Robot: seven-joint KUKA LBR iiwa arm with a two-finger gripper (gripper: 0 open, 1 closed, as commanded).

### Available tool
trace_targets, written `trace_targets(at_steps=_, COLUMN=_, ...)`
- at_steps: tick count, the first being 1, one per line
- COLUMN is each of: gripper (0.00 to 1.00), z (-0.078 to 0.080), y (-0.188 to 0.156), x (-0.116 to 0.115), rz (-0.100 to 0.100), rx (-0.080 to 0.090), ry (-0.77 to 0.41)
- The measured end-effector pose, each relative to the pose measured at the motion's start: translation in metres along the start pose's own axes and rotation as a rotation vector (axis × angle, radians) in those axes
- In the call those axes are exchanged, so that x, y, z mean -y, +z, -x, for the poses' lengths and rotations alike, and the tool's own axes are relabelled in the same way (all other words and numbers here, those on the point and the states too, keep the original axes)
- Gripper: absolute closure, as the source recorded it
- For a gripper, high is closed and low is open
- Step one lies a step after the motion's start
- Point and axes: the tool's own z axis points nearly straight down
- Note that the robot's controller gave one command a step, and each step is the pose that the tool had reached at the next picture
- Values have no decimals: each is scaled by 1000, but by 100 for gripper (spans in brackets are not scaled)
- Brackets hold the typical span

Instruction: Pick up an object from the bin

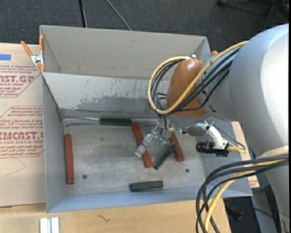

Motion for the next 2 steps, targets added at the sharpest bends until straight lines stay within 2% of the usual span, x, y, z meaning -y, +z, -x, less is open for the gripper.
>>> trace_targets(at_steps=1, gripper=0, z=-18, y=30, x=-9, rz=-1, rx=-1, ry=170)
trace_targets(at_steps=2, gripper=0, z=-18, y=31, x=-9, rz=0, rx=1, ry=169)
